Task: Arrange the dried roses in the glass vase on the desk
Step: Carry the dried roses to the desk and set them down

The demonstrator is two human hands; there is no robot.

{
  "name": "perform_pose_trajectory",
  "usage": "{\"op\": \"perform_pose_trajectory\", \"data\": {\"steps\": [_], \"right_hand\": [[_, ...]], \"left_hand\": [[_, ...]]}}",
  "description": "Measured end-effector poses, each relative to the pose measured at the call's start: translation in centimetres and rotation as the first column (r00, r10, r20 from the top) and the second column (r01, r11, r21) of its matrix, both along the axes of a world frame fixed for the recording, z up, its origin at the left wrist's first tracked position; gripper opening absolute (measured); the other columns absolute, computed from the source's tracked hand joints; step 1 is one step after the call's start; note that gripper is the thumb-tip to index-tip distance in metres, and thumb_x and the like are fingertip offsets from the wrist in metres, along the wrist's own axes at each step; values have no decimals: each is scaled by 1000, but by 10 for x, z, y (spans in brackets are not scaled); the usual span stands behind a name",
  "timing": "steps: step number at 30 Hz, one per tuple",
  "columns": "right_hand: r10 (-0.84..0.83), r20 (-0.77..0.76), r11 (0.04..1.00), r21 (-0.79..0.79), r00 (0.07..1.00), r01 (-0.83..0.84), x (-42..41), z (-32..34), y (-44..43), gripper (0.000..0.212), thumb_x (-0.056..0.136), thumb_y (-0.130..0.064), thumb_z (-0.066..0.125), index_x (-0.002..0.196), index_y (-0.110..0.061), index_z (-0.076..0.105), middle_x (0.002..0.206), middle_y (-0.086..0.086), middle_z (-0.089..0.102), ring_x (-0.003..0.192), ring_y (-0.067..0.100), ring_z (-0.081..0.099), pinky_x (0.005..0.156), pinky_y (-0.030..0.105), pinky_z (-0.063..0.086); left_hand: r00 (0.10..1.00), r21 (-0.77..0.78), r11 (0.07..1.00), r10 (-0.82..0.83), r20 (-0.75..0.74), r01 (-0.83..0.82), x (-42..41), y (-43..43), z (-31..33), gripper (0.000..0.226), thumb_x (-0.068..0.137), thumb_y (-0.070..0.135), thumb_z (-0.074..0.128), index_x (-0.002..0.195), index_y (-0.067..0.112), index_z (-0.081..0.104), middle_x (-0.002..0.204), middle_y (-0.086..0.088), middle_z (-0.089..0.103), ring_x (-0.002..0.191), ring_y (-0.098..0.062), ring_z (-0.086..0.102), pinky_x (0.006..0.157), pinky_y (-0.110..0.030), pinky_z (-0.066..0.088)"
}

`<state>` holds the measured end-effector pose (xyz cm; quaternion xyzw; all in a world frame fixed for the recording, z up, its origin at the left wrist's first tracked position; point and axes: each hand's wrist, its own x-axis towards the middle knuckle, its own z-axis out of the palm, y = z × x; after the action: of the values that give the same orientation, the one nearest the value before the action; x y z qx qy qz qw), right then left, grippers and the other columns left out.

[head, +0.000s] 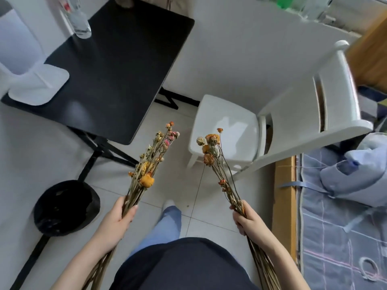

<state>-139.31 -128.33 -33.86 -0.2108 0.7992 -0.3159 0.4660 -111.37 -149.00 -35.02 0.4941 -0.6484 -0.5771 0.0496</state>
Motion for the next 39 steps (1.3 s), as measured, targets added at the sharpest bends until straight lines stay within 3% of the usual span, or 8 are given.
{"op": "perform_pose_trajectory", "data": {"steps": [18,21,23,25,28,32,36,39], "right_hand": [[242,11,968,-75,970,-240,-116,15,-267,16,92,-9,42,93,-22,50,55,-10,42,50,10,34,51,29,31],[321,24,945,-80,947,-318,-129,12,-309,12,93,-6,41,98,-15,48,60,-5,40,52,11,33,50,27,31],[375,30,925,-79,926,-372,-139,11,-337,10,93,-5,40,102,-5,45,61,-4,39,52,10,32,49,26,30],[415,22,908,-74,910,-412,-149,10,-366,10,93,-3,40,102,0,43,61,-4,39,51,10,32,49,27,30],[492,11,869,-60,870,-491,-166,12,-407,8,93,-6,41,101,-4,44,61,-3,40,51,10,34,49,27,31],[569,1,821,-48,822,-568,-184,18,-456,4,95,-10,44,92,-12,46,62,-2,41,50,9,35,49,26,33],[614,13,788,-61,789,-612,-186,24,-483,5,96,-13,44,98,-8,46,64,-1,42,52,9,37,50,25,34],[654,17,756,-68,757,-651,-182,23,-511,6,97,-14,44,100,-12,48,65,-2,44,53,7,39,54,24,35]], "left_hand": [[986,-58,985,162,-37,-164,-90,-186,40,22,92,30,47,113,25,48,60,7,48,45,-3,48,43,-18,40],[972,-62,970,236,-6,-236,-98,-201,44,29,92,29,47,121,21,46,76,-9,56,76,-30,61,65,-50,52],[961,-53,960,275,18,-274,-103,-214,45,30,93,28,47,122,21,44,71,-1,54,86,-42,56,78,-57,49],[950,-54,950,309,34,-307,-107,-227,40,31,93,27,47,123,21,44,65,11,48,61,-21,56,65,-45,52],[926,-45,928,373,61,-371,-114,-247,35,31,93,28,46,123,19,43,67,7,49,53,-7,47,52,-20,39],[904,-56,908,420,82,-416,-129,-270,38,30,93,29,45,122,19,42,68,3,50,53,-11,48,50,-23,40],[905,-56,911,412,102,-408,-140,-285,44,31,93,30,45,123,21,42,70,9,48,65,-24,59,66,-48,51],[898,-88,903,428,102,-420,-142,-303,37,29,93,33,45,120,24,42,67,10,50,51,-5,51,48,-20,44]]}}
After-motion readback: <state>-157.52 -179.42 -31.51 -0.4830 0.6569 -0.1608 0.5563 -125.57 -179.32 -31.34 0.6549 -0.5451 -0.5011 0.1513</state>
